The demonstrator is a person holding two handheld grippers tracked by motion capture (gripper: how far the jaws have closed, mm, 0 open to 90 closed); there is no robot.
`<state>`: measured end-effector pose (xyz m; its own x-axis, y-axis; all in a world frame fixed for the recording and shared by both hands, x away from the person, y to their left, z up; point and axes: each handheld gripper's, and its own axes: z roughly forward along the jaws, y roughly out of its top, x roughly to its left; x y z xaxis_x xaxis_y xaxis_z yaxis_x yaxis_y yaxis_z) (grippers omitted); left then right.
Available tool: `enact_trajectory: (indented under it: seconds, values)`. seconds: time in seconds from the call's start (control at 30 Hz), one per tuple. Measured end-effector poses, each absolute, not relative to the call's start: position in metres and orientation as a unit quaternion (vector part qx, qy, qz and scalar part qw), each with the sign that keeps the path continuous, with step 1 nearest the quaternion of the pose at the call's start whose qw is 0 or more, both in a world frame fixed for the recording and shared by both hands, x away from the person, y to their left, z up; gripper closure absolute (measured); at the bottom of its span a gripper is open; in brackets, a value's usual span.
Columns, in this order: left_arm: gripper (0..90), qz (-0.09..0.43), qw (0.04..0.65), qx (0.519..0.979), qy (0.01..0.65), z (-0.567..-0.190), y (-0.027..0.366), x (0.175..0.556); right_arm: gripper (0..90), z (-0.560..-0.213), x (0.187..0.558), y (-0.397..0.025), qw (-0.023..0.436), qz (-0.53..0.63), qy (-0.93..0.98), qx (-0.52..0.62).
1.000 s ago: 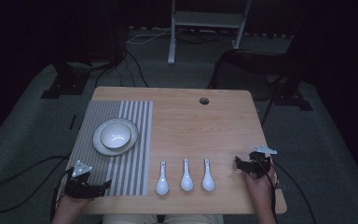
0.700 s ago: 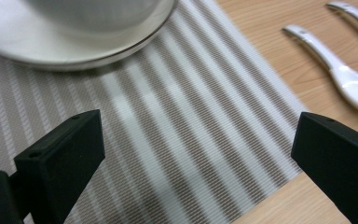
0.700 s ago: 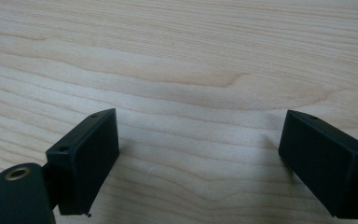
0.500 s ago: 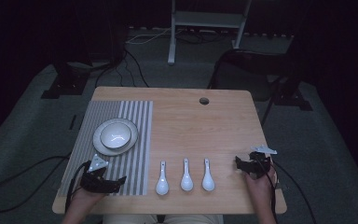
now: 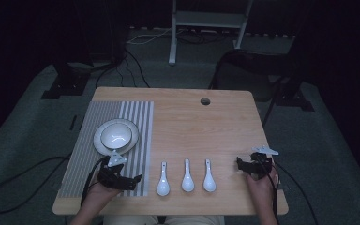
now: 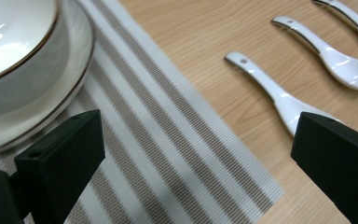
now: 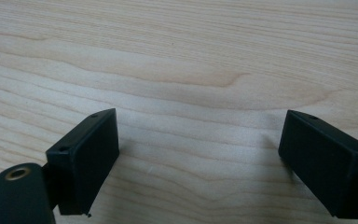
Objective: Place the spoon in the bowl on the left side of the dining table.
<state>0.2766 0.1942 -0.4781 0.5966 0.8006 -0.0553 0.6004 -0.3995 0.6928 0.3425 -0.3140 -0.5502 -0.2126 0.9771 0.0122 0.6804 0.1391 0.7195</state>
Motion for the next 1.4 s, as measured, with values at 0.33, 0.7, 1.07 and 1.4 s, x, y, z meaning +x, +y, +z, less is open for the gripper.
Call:
enact_trajectory:
  seconds: [0.33, 0.7, 1.07, 1.4]
  values:
    - [3.9, 0.136, 0.359, 0.830, 0.405, -0.474, 0.164, 0.284, 11.4, -0.550, 0.343, -0.314, 0.241, 0.308, 0.715, 0.579]
    - [4.0, 0.129, 0.369, 0.840, 0.376, -0.465, 0.122, 0.293, 11.4, -0.550, 0.343, -0.314, 0.241, 0.308, 0.715, 0.579]
    - [4.0, 0.102, 0.360, 0.853, 0.363, -0.475, 0.085, 0.302, 11.4, -0.550, 0.343, -0.314, 0.241, 0.308, 0.715, 0.579]
    - [4.0, 0.073, 0.343, 0.866, 0.357, -0.490, 0.049, 0.313, 11.4, -0.550, 0.343, -0.314, 0.241, 0.308, 0.715, 0.579]
